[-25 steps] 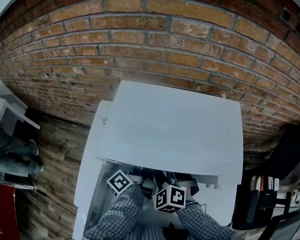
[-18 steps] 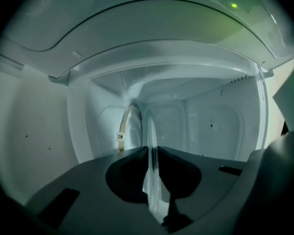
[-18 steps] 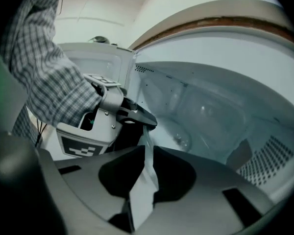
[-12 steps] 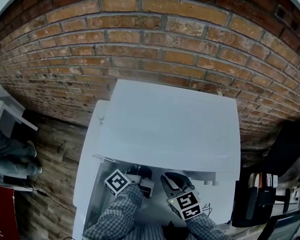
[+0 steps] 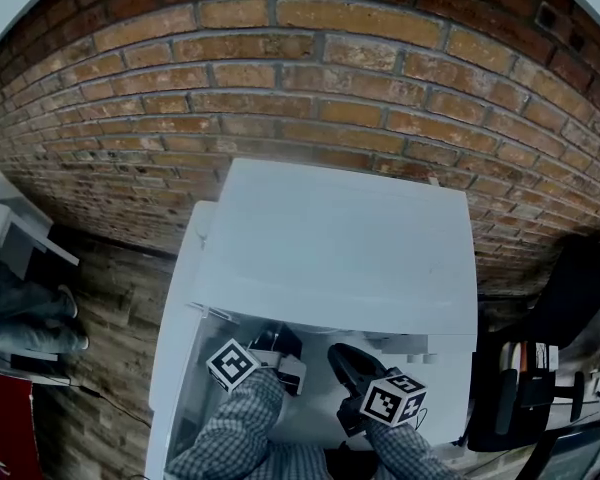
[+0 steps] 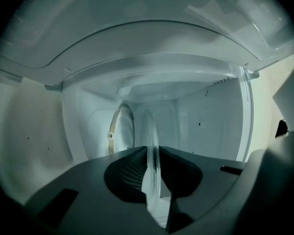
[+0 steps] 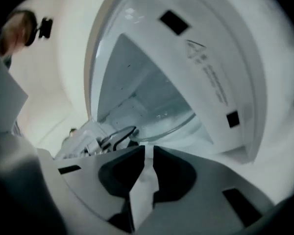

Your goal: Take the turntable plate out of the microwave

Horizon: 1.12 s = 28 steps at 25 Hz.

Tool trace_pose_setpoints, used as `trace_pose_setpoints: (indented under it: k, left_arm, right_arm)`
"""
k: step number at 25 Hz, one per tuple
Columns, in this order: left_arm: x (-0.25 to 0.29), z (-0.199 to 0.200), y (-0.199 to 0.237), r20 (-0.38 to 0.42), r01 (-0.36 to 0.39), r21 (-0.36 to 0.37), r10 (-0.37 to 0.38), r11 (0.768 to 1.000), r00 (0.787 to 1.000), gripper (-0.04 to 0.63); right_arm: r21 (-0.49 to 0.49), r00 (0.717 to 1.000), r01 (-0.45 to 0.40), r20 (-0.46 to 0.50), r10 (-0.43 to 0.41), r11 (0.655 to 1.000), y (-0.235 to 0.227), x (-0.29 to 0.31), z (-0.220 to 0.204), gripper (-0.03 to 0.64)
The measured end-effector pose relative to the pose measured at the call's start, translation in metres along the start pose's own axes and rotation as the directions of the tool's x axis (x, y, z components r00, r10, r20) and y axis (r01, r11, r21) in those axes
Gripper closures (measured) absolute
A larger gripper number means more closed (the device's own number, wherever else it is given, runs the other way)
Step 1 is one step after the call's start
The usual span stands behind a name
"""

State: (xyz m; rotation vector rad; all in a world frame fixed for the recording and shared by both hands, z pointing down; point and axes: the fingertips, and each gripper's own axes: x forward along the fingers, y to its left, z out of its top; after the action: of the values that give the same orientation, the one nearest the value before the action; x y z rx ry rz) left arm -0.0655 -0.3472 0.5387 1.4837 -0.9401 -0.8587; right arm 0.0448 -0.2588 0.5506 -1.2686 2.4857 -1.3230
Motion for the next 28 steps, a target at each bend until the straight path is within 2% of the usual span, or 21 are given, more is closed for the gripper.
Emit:
trace_pose_setpoints:
  k: [1,3,5,6,9,17,28]
  left_arm:
    - [-0.001,-0.001,-0.001,0.000,0.000,-0.002,0.000,1.000,1.000,0.548]
    - [-0.001,-0.002,-0.009,0.008,0.036,-0.024,-0.036,0.999,0.999,0.548]
    - [-0.004,-0.002,-0.011,0.011,0.040,-0.027,-0.040,0.999,0.999,0.547]
    - [-0.006,-0.002,-0.010,0.011,0.033,-0.024,-0.033,0.999,0.999,0.546]
    - [-0.010,-0.004,-0.009,0.007,0.024,-0.025,-0.024,0.999,1.000,0.546]
    - [-0.025,-0.011,-0.014,0.003,0.027,-0.046,-0.027,0.999,1.000,0.545]
    - [-0.047,-0.016,-0.014,-0.004,0.054,-0.059,-0.055,0.997,0.998,0.540]
  right_arm:
    - [0.128,0.998,-0.037,0.054,0.031,0.991,-0.002,-0.001,0.003,0.557]
    - [0.329,0.984,-0.121,0.163,0.070,0.937,-0.006,-0.002,0.008,0.556]
    - [0.453,0.967,-0.181,0.241,0.075,0.873,-0.012,-0.003,0.009,0.520]
    - [0.484,0.958,-0.208,0.276,0.077,0.850,-0.014,-0.003,0.012,0.502]
    - [0.516,0.936,-0.255,0.344,0.075,0.818,-0.020,0.001,0.022,0.492]
    - [0.581,0.911,-0.292,0.410,0.037,0.759,-0.033,0.010,0.028,0.492]
    - [0.593,0.907,-0.321,0.418,0.059,0.739,-0.039,0.016,0.028,0.499]
